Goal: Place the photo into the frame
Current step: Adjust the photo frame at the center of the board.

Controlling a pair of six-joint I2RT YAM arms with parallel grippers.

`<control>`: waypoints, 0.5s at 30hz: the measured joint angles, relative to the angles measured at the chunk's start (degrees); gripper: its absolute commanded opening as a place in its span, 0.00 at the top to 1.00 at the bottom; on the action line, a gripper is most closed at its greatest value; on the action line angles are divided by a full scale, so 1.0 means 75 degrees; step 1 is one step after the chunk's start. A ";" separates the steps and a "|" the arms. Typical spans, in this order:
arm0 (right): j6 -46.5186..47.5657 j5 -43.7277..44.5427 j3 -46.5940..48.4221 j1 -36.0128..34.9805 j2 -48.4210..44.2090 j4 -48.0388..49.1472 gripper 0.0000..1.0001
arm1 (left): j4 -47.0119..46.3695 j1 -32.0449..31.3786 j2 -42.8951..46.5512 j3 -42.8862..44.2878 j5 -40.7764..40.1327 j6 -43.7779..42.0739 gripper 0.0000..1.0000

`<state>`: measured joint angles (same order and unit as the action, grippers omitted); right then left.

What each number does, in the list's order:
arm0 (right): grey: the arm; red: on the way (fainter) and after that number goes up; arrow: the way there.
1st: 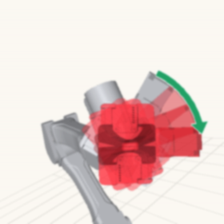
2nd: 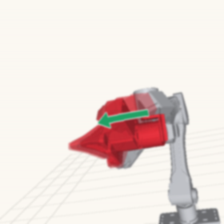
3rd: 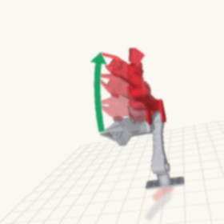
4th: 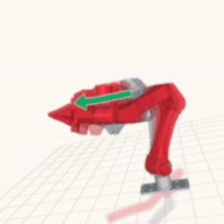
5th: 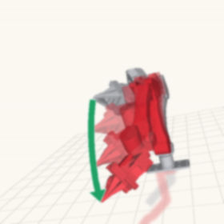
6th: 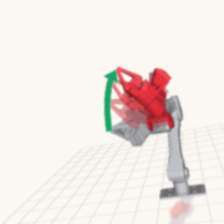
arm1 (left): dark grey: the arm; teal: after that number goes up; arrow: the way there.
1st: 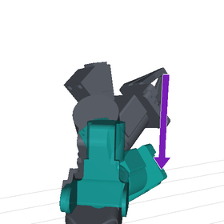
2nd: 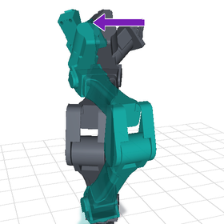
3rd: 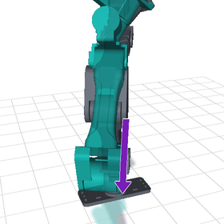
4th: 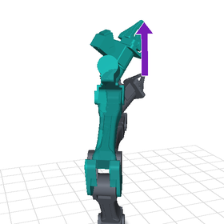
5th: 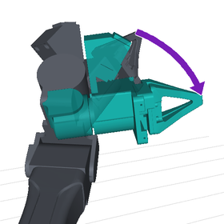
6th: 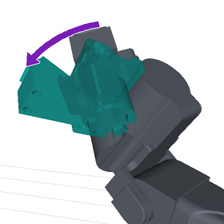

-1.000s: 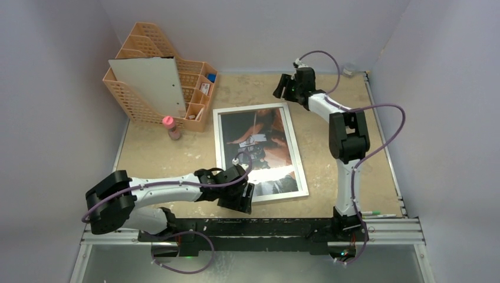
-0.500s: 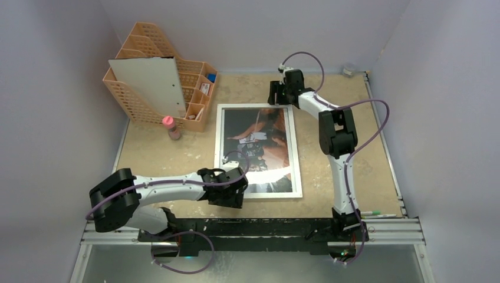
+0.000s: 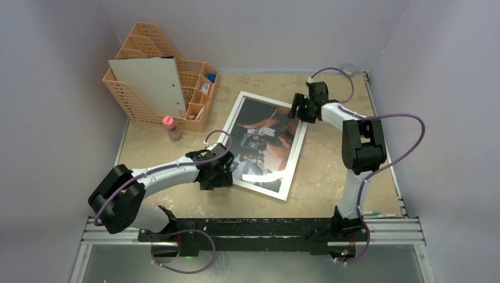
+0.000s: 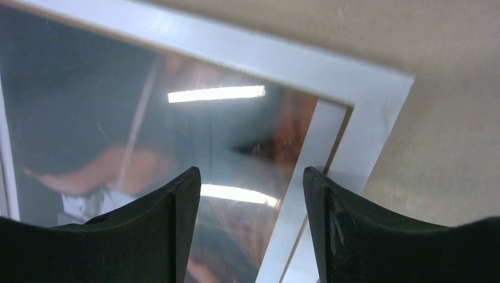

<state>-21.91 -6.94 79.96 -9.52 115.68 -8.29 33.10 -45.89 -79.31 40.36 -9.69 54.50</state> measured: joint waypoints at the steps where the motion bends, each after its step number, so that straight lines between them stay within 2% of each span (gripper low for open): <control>1: -0.0073 0.0015 -0.0224 0.0000 -0.0157 0.0146 0.33 | -0.0003 0.0157 -0.0041 0.0029 0.0122 -0.0026 0.30; 8: -0.0399 0.0015 -0.1317 0.0111 -0.1043 0.0256 0.32 | -0.0595 0.0909 -0.0160 0.0105 0.0478 -0.0157 0.30; 11: -0.0431 0.0000 -0.1195 0.0146 -0.1081 0.0181 0.32 | -0.0711 0.0973 -0.0154 0.0105 0.0472 -0.0154 0.30; 15: -0.0455 0.0117 -0.0391 0.0172 -0.1020 0.0067 0.31 | -0.0784 0.1011 0.0012 0.0041 0.0458 -0.0143 0.30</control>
<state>-25.32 -6.07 77.03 -8.23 108.03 -7.79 27.22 -38.30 -79.22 40.66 -6.26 53.43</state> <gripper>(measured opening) 0.685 0.700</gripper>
